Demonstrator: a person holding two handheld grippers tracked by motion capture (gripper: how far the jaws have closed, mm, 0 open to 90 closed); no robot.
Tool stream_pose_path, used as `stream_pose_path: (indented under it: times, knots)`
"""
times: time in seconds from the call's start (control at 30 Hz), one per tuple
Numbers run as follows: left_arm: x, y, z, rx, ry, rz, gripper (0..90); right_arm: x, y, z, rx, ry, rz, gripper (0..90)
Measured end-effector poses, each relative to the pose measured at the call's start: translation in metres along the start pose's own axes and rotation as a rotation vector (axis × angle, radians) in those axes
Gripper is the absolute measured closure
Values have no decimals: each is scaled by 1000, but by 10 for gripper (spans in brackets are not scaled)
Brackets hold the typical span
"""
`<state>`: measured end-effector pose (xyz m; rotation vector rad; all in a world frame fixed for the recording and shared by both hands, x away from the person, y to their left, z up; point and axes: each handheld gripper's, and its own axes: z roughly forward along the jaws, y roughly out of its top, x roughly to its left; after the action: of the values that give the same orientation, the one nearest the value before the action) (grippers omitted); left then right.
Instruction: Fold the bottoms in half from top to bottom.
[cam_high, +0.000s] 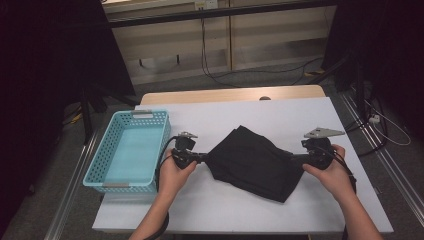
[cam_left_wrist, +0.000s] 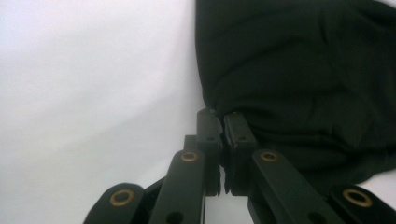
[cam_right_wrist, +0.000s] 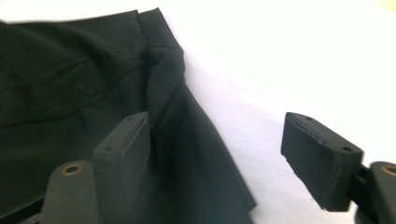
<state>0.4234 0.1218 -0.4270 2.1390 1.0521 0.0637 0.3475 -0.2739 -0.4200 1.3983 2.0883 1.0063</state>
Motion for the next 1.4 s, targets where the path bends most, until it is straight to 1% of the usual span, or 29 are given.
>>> stream_pose_path:
  times: [0.07, 0.1, 0.17, 0.2, 0.23, 0.27, 0.3, 0.37, 0.4, 0.43, 0.47, 0.5, 0.53, 0.57, 0.63, 0.67, 0.7, 0.8, 0.87, 0.9, 0.93, 0.97, 1.0, 1.07, 1.17, 1.23, 1.3, 1.37, 1.4]
  knots:
    - [1, 1, 0, -10, 21, 0, 863, 3, 0, 3, 11, 7, -5, 276]
    - [2, 1, 1, -11, 22, -5, 859, 4, 0, 5, 15, 13, -12, 322]
    - [2, 0, 1, -21, 43, -12, 825, 8, 0, 7, 19, 22, -31, 382]
    - [3, 0, 1, -23, 53, -7, 757, 10, 1, 8, 20, 24, -39, 426]
    - [3, 0, 0, -26, 50, -10, 695, 13, 2, 9, 18, 36, -48, 486]
    - [3, 0, -1, -38, 54, -13, 647, 15, 2, 10, 16, 42, -53, 505]
    - [3, 1, -2, -45, 63, -6, 578, 17, 3, 11, 17, 47, -56, 515]
    - [2, 2, -3, -61, 70, -1, 439, 21, 5, 12, 12, 71, -61, 575]
    - [1, 2, -3, -69, 68, -4, 393, 23, 6, 13, 11, 80, -60, 581]
    - [0, 3, -3, -74, 68, -5, 347, 26, 7, 15, 7, 86, -68, 611]
    - [-1, 4, -3, -78, 75, 5, 316, 28, 8, 16, 17, 83, -75, 638]
    - [-2, 5, -3, -78, 79, 18, 294, 29, 9, 19, 25, 72, -79, 642]
    - [-4, 5, -2, -80, 79, 21, 278, 30, 8, 22, 33, 63, -88, 680]
    - [-4, 5, -2, -79, 75, 23, 269, 30, 7, 26, 44, 48, -94, 744]
    - [-6, 5, -1, -71, 78, 35, 259, 27, 5, 31, 56, 63, -85, 858]
    - [-6, 5, 0, -66, 77, 39, 259, 25, 4, 31, 59, 50, -76, 865]
    - [-6, 4, 0, -69, 82, 41, 258, 22, 4, 32, 76, 53, -70, 867]
    - [-5, 5, 1, -72, 82, 40, 257, 13, -2, 31, 97, 35, -28, 862]
    - [-5, 5, 1, -71, 86, 40, 255, 10, -7, 32, 120, 15, -44, 848]
    - [-5, 4, 1, -73, 87, 39, 254, 9, -10, 33, 130, 8, -42, 816]
    - [-5, 4, 1, -71, 89, 43, 252, 8, -11, 33, 125, -2, -44, 766]
    - [-5, 4, 0, -71, 88, 44, 251, 8, -11, 32, 125, -16, -44, 743]
    - [-5, 4, 0, -72, 88, 43, 248, 8, -10, 30, 117, -14, -52, 740]
    - [-5, 5, 0, -68, 82, 46, 240, 9, -9, 24, 102, -19, -48, 693]
    - [-7, 6, -1, -77, 86, 54, 218, 13, -3, 16, 56, 12, -53, 658]
    - [-7, 7, -1, -84, 87, 59, 209, 19, 1, 13, 32, 52, -63, 652]
    - [-8, 7, -1, -81, 82, 62, 202, 26, 4, 15, 28, 79, -72, 654]
    - [-7, 7, -1, -78, 82, 66, 200, 34, 6, 20, 42, 106, -94, 667]
    - [-7, 7, 0, -74, 81, 66, 200, 37, 6, 23, 55, 109, -105, 670]
